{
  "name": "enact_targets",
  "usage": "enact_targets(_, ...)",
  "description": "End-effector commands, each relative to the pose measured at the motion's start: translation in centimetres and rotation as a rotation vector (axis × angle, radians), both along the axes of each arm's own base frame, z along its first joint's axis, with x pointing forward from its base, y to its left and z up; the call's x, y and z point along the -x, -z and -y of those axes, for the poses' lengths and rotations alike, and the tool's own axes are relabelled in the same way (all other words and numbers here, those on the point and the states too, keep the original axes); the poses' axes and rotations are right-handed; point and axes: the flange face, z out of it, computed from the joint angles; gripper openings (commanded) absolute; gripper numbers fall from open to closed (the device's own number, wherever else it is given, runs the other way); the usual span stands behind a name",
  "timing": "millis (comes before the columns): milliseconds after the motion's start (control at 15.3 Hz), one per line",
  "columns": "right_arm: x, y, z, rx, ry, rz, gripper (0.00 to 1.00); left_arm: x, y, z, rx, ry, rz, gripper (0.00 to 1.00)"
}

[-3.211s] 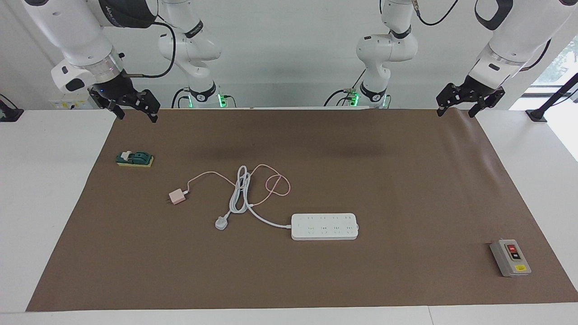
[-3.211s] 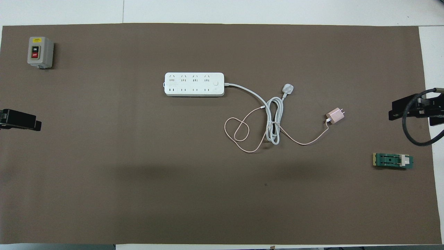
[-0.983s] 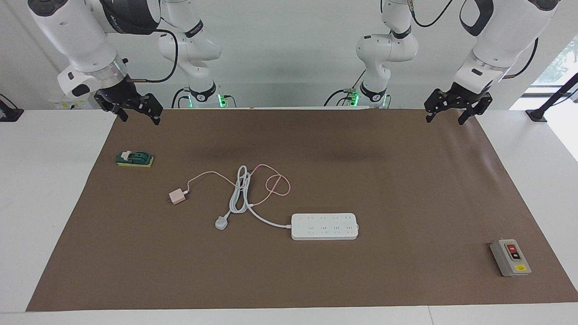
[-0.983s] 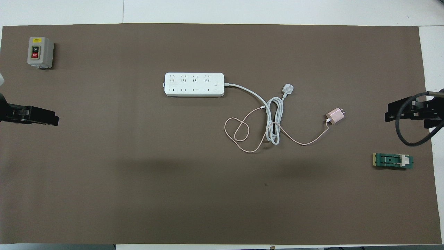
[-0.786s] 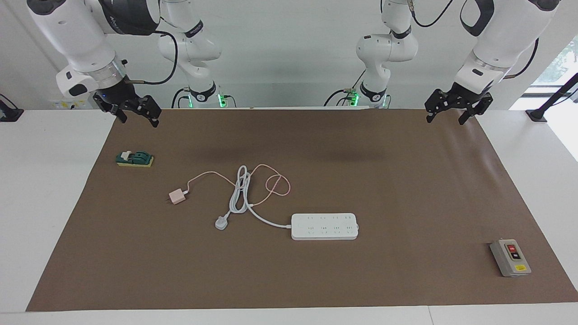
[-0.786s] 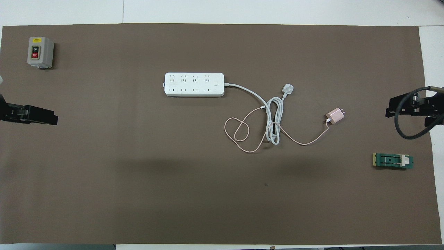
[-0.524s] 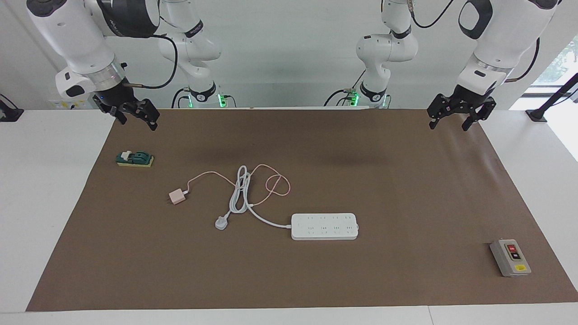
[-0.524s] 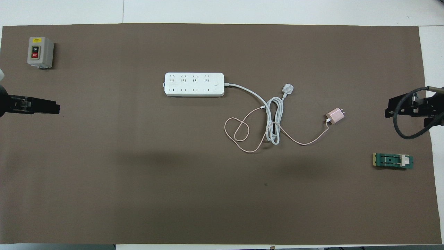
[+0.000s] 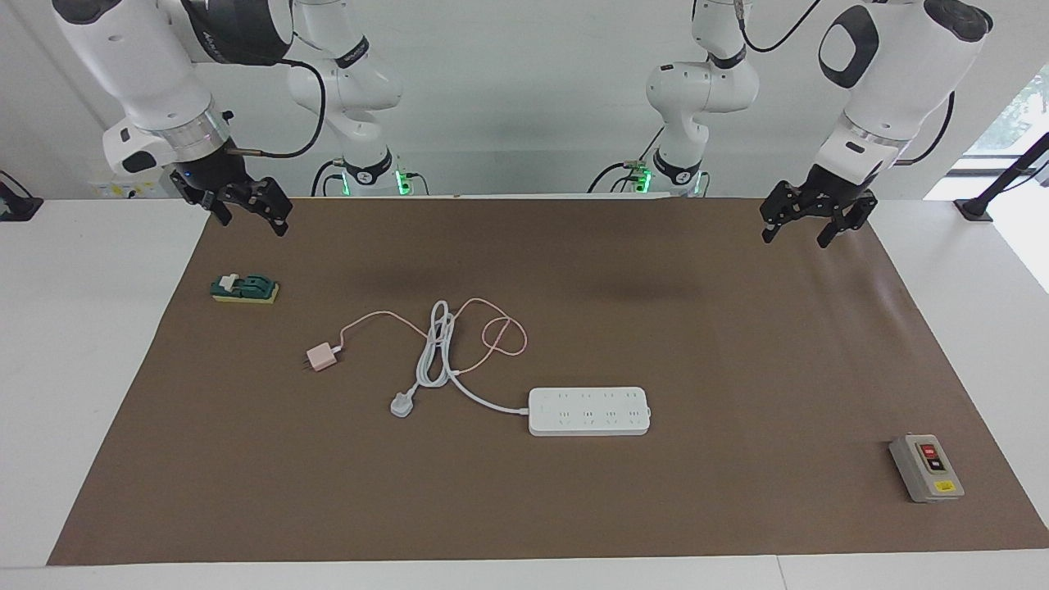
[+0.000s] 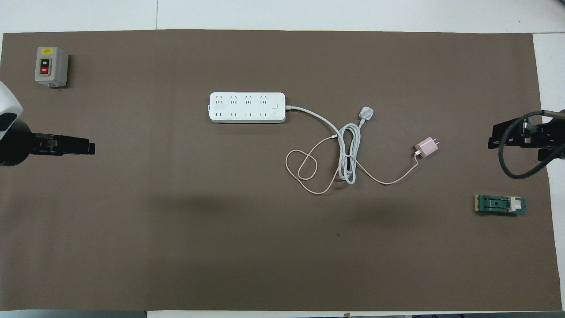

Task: Plug charger into power strip
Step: 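Extend the left gripper toward the power strip while the right gripper approaches the charger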

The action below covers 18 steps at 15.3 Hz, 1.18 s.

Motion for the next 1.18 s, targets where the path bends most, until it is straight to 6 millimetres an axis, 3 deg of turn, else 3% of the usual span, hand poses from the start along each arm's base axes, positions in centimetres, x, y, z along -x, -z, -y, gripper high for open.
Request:
enact_targets(0, 0.8, -0.1, 0.3, -0.007, 0.018, -0.004, 1.0, 0.9, 3.0, -0.2, 0.172, -0.045, -0.035, 1.0)
enact_targets(197, 0.7, -0.1, 0.2, -0.006, 0.016, -0.002, 1.0, 1.4, 7.1, 1.7, 0.436, -0.139, -0.132, 1.0)
enact_targets(328, 0.7, -0.1, 0.2, -0.006, 0.016, -0.001, 1.0, 1.6, 8.6, 5.0, 0.565, -0.149, -0.177, 1.0)
enact_targets(655, 0.7, -0.1, 0.2, -0.006, 0.016, -0.002, 1.0, 0.7, 12.9, 7.1, 0.878, -0.147, -0.158, 1.0)
enact_targets(983, 0.7, -0.1, 0.2, -0.006, 0.016, -0.002, 1.0, 1.1, 13.2, 11.0, 1.104, -0.171, -0.148, 1.0)
enact_targets(1114, 0.8, 0.0, 0.3, -0.007, 0.024, -0.011, 1.0, 0.9, 14.6, 12.0, 1.161, -0.17, -0.166, 1.0)
